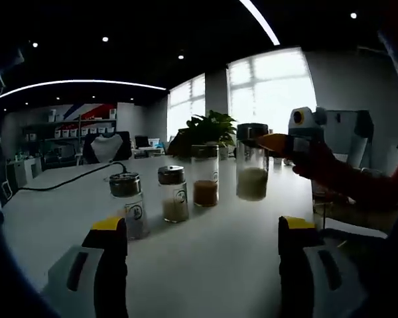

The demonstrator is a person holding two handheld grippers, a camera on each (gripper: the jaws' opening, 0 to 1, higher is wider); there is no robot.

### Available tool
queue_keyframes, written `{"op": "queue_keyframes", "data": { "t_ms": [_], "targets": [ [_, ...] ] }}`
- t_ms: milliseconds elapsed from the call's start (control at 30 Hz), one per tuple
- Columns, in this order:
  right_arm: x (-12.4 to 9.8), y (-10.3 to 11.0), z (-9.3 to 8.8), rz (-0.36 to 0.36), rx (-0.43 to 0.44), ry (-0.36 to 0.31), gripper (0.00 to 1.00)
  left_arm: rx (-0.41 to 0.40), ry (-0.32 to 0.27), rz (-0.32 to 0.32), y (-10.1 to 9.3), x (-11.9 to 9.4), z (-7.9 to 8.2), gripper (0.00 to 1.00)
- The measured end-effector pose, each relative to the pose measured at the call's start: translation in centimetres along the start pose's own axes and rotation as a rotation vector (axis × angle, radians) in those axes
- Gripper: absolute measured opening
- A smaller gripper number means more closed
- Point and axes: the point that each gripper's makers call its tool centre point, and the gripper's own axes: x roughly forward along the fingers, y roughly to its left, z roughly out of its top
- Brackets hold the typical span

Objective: Rotate the seasoning bottle until the label or dispensing opening points toward the visible target arrow and the bottle remains upright within the marked orientation range

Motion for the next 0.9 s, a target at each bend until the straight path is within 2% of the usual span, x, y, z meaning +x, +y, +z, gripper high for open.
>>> {"op": "queue_keyframes", "data": {
  "t_ms": [233, 433, 700, 900],
  "targets": [
    [-0.7, -3.0, -0.4, -0.033, 0.001, 0.007, 0.36, 0.014, 0.004, 0.019, 0.7, -0.3, 0.1, 1.0],
    [-0.9, -5.4, -0.8, -0.051, -0.033, 0.023, 0.36, 0.013, 0.01, 0.019, 0.6, -0.3, 0.0, 1.0],
    [-0.7, -8.4, -2.1, -0.024, 0.002, 0.039, 0.36, 0.026, 0.024, 0.016, 0.5, -0.2, -0.3, 1.0],
    [-0.6, -9.7, -2.9, -0.03, 0.012, 0.048, 0.36, 0.032, 0.031, 0.02, 0.7, -0.2, -0.4, 1.0]
  ]
}}
